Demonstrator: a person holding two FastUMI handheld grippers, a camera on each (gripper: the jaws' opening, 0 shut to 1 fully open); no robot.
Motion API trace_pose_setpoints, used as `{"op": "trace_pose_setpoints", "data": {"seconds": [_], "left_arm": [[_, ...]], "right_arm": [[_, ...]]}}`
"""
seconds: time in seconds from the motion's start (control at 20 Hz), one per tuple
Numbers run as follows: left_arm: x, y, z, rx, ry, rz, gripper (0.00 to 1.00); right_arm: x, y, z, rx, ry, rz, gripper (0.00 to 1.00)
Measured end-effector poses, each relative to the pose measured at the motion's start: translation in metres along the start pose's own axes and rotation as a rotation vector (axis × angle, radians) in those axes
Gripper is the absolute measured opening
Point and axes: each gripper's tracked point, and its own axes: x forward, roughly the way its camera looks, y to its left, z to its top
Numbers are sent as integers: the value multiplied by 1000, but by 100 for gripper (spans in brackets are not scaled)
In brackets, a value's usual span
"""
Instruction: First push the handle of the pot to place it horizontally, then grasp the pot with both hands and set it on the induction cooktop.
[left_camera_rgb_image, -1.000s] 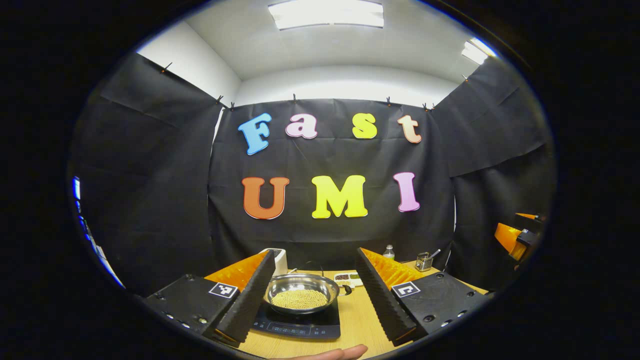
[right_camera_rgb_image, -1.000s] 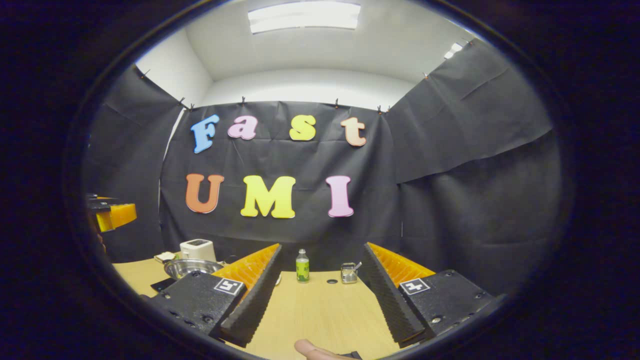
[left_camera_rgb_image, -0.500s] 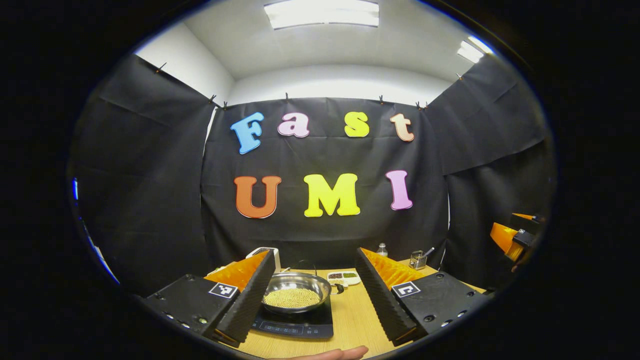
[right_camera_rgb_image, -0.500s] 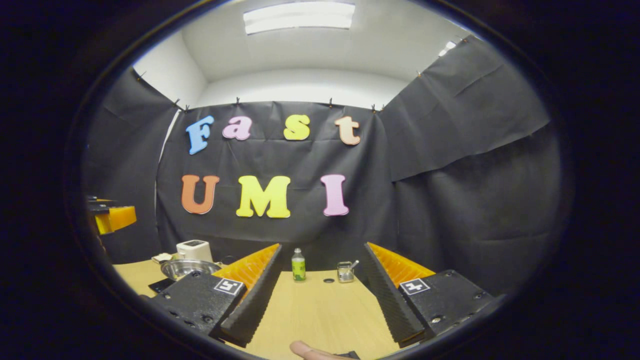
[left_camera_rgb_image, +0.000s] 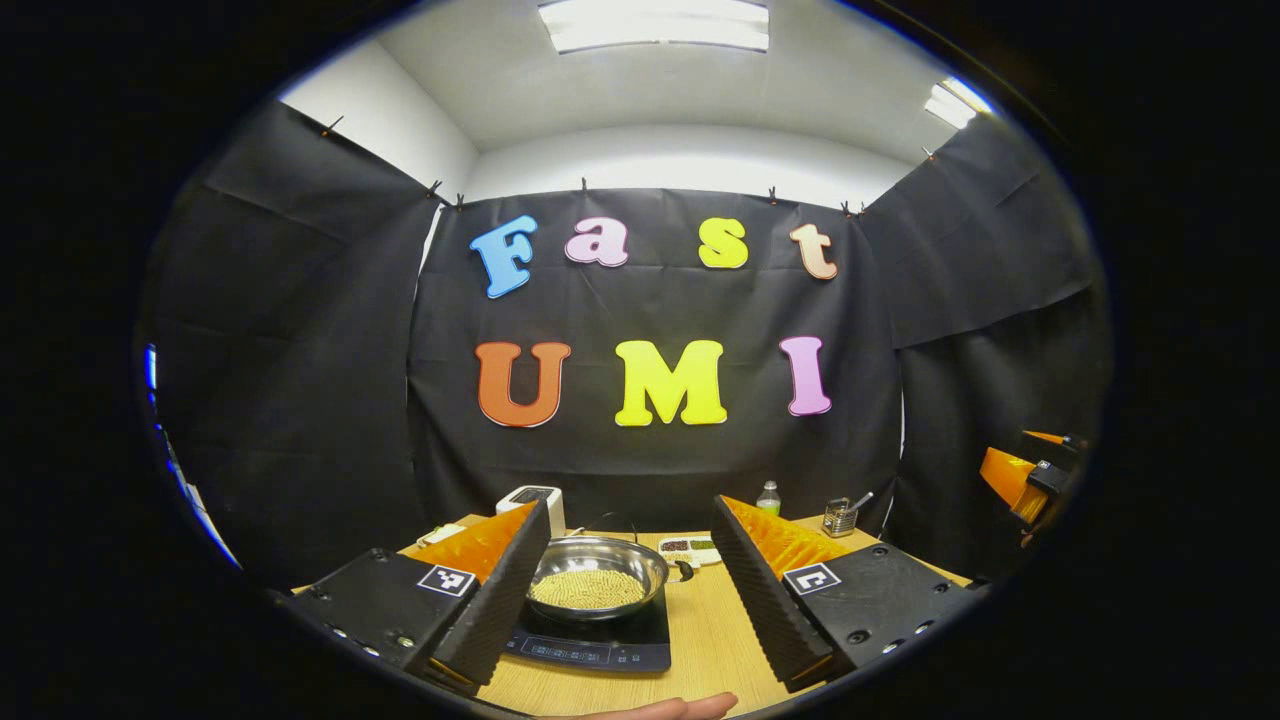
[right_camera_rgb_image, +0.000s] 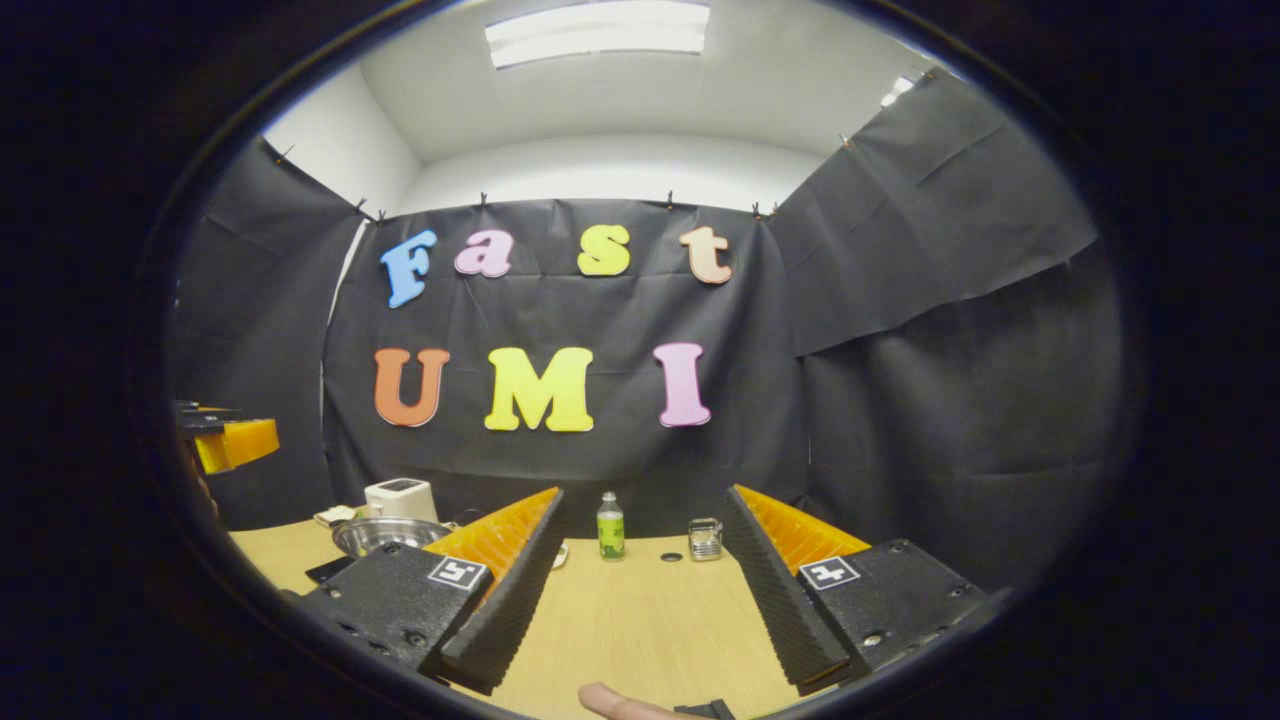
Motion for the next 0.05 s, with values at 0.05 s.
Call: {"op": "trace_pose_setpoints", "data": {"seconds": [0.05], "left_arm": [[2,0,-3,-1,5,1,87]], "right_arm": [[1,0,-2,0,6,0,99]]}}
